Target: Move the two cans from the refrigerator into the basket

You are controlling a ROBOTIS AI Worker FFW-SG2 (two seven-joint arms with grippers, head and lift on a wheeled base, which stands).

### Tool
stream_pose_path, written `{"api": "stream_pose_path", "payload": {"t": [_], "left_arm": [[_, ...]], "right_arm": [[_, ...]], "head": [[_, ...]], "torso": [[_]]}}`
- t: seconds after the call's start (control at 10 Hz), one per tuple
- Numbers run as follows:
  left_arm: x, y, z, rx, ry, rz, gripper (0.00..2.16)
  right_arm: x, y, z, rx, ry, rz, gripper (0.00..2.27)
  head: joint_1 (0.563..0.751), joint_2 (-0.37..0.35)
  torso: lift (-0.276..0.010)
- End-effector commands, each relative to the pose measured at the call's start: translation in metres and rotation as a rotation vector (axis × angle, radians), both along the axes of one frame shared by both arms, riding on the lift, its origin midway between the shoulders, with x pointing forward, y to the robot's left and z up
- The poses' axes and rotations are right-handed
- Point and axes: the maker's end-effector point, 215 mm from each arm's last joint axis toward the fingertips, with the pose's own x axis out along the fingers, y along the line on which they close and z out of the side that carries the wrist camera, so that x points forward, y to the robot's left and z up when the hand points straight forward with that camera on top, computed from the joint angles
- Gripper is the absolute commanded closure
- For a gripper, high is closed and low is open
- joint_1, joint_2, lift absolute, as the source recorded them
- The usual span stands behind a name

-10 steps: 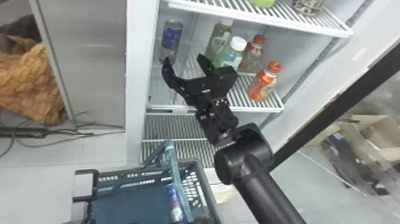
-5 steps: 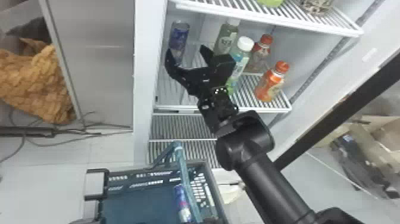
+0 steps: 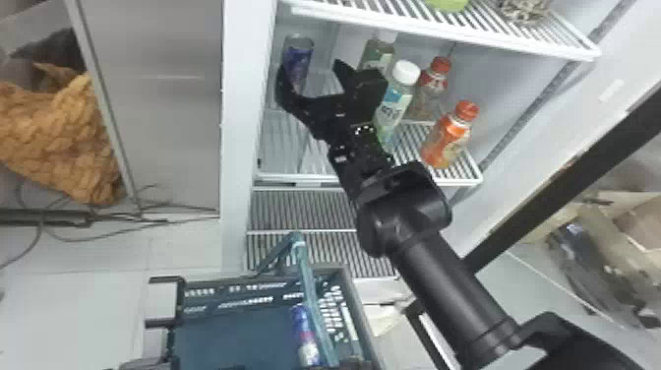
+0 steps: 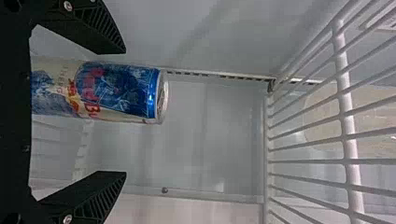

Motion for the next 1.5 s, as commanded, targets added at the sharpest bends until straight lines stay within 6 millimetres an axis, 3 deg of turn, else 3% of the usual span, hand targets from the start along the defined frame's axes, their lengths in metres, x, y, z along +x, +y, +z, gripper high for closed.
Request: {"api": "stream_pose_path", "payload": {"t": [0.0,0.2,0.3,0.4,0.6,0.9,1.1,1.4], "left_arm": [[0.000,-0.001,0.000,-0.001,0.000,-0.003,1.21],[0.002,-0.003,0.002,-0.006,-0.004,-0.006,1.21],[0.002,-0.003,0.002,-0.007,-0.004,-0.006,1.21],[0.002,-0.004,0.002,-0.011,-0.002,-0.009,1.21],[0.001,-0.004,0.002,-0.010,0.001,-0.009,1.21],[0.002,-0.003,0.003,-0.016,0.003,-0.006,1.21],[0.002,-0.002,0.002,-0.018,0.010,0.003,1.21],[0.000,0.001,-0.001,-0.018,0.023,0.012,1.21]], "right_arm": [[0.006,0.008,-0.003,-0.010,0.010,0.014,0.07],[0.013,0.016,-0.009,-0.011,0.034,0.031,0.13],[0.014,0.022,-0.007,-0.015,0.034,0.042,0.35],[0.014,0.023,-0.005,-0.008,0.035,0.043,0.78],[0.015,0.019,-0.009,0.009,0.050,0.035,0.84],[0.013,0.019,0.002,0.040,0.030,0.039,0.88],[0.004,0.023,0.015,0.052,-0.004,0.052,0.88],[-0.012,0.011,0.018,0.072,-0.003,0.040,0.88]], "head": [[0.695,-0.293],[0.695,-0.282],[0.695,-0.275],[0.695,-0.270],[0.695,-0.265],[0.695,-0.269],[0.695,-0.268],[0.695,-0.268]], "torso": [[-0.276],[-0.276],[-0.276],[-0.276],[-0.276],[-0.276],[-0.276],[-0.276]]}}
